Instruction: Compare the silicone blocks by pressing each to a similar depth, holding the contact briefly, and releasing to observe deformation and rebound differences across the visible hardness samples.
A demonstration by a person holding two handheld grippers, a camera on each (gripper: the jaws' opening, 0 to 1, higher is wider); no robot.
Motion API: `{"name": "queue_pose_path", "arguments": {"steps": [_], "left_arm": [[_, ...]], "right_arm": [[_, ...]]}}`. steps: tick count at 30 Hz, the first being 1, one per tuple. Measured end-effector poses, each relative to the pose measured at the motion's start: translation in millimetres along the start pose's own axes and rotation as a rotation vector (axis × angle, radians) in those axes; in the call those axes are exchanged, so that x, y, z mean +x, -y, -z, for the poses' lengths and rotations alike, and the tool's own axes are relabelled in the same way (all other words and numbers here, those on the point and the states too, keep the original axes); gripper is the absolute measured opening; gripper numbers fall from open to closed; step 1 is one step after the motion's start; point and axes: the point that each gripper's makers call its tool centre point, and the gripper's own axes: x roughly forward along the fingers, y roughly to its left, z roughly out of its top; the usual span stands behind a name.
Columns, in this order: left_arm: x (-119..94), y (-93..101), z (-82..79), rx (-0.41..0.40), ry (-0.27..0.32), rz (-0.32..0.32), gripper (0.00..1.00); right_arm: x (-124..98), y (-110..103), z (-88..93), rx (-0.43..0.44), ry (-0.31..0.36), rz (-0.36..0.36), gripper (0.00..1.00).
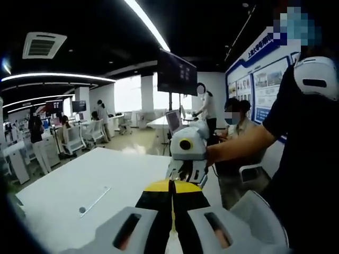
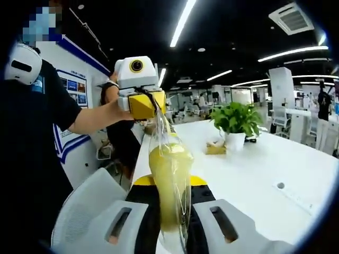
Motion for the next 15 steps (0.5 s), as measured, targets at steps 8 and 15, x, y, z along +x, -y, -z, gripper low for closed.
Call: {"name": "queue_pose_path", "arguments": {"steps": [8, 15], "left_arm": [[0, 1.1, -6.7, 0.029, 0.047, 0.01, 0.0], [1, 3.6, -12.4, 0.078, 0.034, 0.002, 0.0]], "right_arm": [[-1, 4, -4.3, 0.017, 0.021, 0.003, 0.07], [-4, 4, -9.7, 0.028, 0.04, 0.003, 0.1]]}}
